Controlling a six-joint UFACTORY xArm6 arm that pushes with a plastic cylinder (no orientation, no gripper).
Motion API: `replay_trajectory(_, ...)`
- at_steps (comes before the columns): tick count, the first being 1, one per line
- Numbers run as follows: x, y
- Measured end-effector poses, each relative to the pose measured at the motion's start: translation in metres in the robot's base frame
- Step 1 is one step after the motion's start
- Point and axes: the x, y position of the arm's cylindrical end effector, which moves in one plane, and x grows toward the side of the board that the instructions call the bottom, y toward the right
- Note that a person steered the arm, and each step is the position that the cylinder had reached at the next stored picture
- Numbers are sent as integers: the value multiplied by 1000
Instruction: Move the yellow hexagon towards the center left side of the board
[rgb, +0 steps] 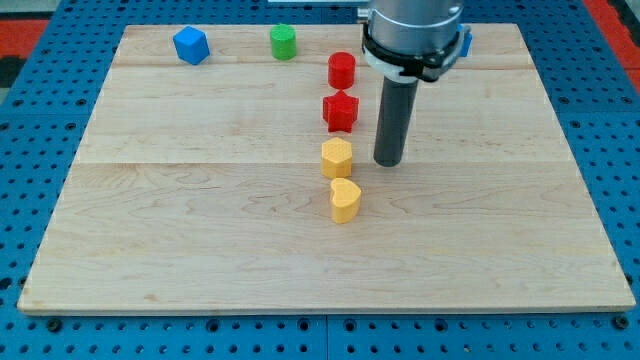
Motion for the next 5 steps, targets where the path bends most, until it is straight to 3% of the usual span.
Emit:
replay_trajectory(2,1,-28)
replay_trajectory(5,13,-14)
